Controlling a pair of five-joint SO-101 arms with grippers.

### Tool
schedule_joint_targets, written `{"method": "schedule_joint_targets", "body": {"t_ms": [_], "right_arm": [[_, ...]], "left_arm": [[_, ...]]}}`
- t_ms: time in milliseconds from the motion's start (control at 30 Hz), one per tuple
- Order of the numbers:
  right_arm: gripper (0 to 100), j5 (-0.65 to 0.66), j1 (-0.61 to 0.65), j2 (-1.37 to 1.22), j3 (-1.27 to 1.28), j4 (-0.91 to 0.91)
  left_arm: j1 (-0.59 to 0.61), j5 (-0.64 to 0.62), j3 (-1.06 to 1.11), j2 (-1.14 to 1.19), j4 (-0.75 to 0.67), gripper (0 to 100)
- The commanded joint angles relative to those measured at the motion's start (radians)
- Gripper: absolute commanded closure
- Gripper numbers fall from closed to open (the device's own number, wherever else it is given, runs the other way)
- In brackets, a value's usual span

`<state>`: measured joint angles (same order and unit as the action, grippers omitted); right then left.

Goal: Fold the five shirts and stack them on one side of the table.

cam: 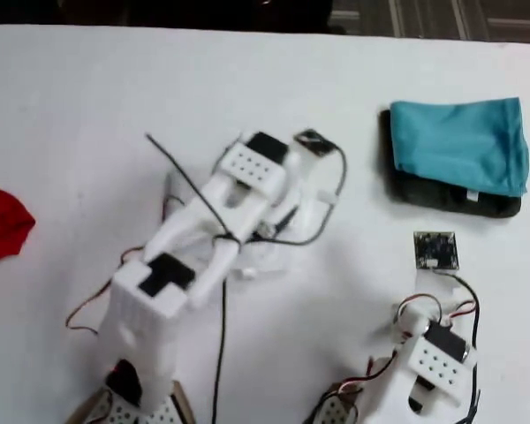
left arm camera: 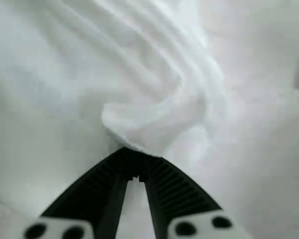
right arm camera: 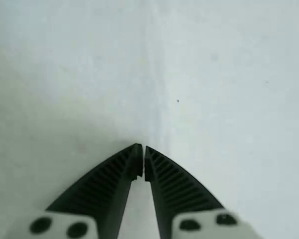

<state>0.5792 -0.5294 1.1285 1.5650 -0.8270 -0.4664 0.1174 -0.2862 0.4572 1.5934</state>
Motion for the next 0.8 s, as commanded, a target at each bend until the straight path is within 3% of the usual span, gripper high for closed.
{"method": "schedule_joint_targets", "body": {"t_ms": [0,200,767], "right_arm": [[97.8,-0.006,-0.007,0.022,-0.006,0.016],[97.8,-0.006,-0.007,0.022,-0.006,0.018],[97.8,-0.006,-0.007,0.022,-0.006,0.018]], "left_arm": [[-0.06,-0.005,-0.004,-0.12,0.074,97],[-0.066,0.003,-0.015,-0.13,0.08,97],[0.141,-0.015,-0.18,-0.11,-0.101,97]]}}
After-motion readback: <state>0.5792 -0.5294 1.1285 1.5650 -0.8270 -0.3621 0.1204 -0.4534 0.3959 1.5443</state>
